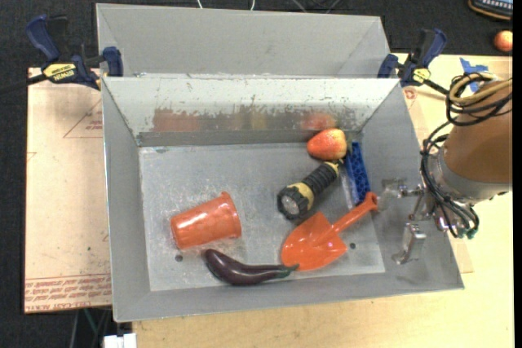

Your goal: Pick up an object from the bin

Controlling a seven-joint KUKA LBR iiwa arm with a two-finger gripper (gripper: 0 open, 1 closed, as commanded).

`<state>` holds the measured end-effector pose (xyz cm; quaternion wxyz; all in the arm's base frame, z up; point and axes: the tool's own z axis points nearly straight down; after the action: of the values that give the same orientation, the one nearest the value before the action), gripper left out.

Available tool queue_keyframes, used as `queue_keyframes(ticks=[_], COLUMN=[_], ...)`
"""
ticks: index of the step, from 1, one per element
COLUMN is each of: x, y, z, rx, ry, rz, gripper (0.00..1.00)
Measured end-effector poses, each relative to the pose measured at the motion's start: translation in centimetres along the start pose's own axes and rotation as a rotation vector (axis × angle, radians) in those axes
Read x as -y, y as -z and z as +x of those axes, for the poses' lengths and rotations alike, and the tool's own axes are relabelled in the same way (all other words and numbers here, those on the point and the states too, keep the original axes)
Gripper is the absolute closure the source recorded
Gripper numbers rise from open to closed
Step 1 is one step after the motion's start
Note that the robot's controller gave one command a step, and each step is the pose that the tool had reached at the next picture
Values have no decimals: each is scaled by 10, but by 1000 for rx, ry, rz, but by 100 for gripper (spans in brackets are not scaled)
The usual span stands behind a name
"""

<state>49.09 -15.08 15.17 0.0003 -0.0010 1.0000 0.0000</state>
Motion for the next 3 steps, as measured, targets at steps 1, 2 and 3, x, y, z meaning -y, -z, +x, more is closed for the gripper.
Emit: queue_keyframes(ticks=[1,2,3], x=[0,-30,-29], y=[0,-52,-56], z=[0,8,6], rx=[0,-4,5], ry=[0,-60,-58], rz=[0,-4,0], gripper=[0,0,0])
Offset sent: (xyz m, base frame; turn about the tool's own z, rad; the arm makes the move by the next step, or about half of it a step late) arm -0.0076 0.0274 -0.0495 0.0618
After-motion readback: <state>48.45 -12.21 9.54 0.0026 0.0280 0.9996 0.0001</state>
